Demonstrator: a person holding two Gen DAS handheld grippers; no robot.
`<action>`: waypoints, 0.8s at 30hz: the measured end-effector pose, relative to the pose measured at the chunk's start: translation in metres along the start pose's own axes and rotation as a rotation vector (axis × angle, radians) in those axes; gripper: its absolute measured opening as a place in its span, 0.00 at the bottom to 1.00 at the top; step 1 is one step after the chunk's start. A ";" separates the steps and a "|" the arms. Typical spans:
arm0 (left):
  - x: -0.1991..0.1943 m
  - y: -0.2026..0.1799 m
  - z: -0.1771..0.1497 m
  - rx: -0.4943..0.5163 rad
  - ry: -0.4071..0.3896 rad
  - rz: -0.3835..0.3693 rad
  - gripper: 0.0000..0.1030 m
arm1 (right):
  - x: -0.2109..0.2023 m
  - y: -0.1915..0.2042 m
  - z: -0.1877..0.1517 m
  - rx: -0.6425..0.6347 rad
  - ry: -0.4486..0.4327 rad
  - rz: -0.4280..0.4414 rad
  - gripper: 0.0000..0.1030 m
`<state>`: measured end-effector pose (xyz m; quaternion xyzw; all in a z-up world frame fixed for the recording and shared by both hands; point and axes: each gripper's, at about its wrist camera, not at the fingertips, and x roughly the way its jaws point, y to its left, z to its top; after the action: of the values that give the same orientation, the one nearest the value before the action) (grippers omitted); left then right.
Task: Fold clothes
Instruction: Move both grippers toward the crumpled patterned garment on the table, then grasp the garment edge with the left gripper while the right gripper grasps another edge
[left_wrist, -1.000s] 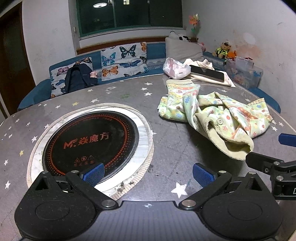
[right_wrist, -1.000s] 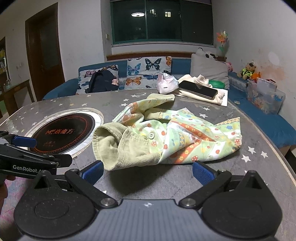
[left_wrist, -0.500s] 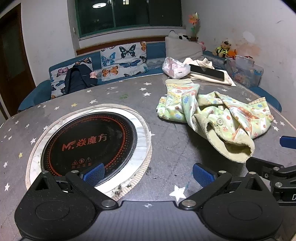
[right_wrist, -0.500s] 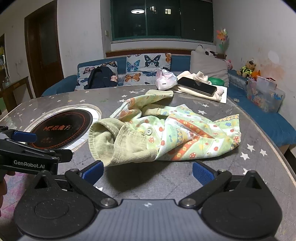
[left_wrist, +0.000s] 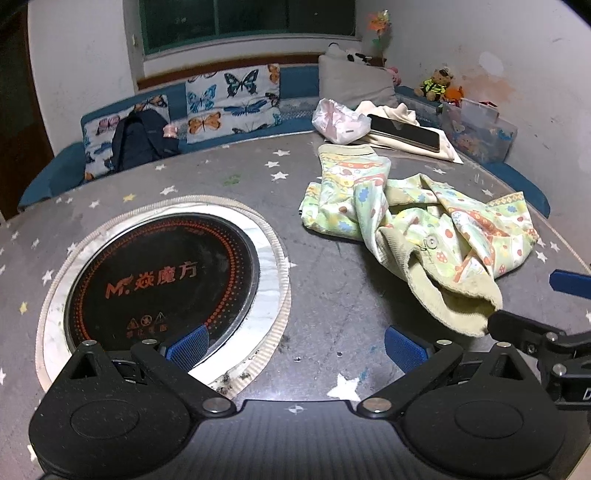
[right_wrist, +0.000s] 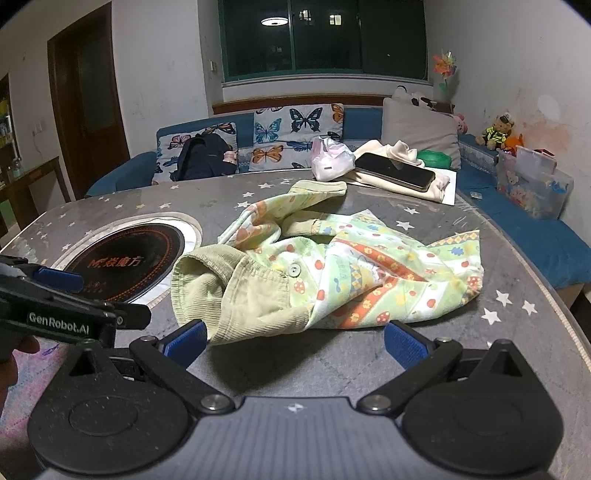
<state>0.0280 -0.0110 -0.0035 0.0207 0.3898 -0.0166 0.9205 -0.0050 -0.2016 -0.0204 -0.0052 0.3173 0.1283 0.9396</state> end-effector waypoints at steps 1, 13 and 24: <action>0.000 0.001 0.001 -0.002 -0.001 0.002 1.00 | 0.001 -0.001 0.000 0.000 0.001 0.000 1.00; -0.001 -0.006 0.019 0.024 -0.038 0.052 1.00 | 0.004 -0.006 0.005 0.012 0.010 0.012 1.00; 0.006 -0.010 0.037 0.037 -0.044 0.058 1.00 | 0.006 -0.018 0.015 0.031 -0.003 0.011 1.00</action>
<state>0.0588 -0.0232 0.0178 0.0489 0.3681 0.0025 0.9285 0.0128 -0.2164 -0.0134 0.0115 0.3178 0.1288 0.9393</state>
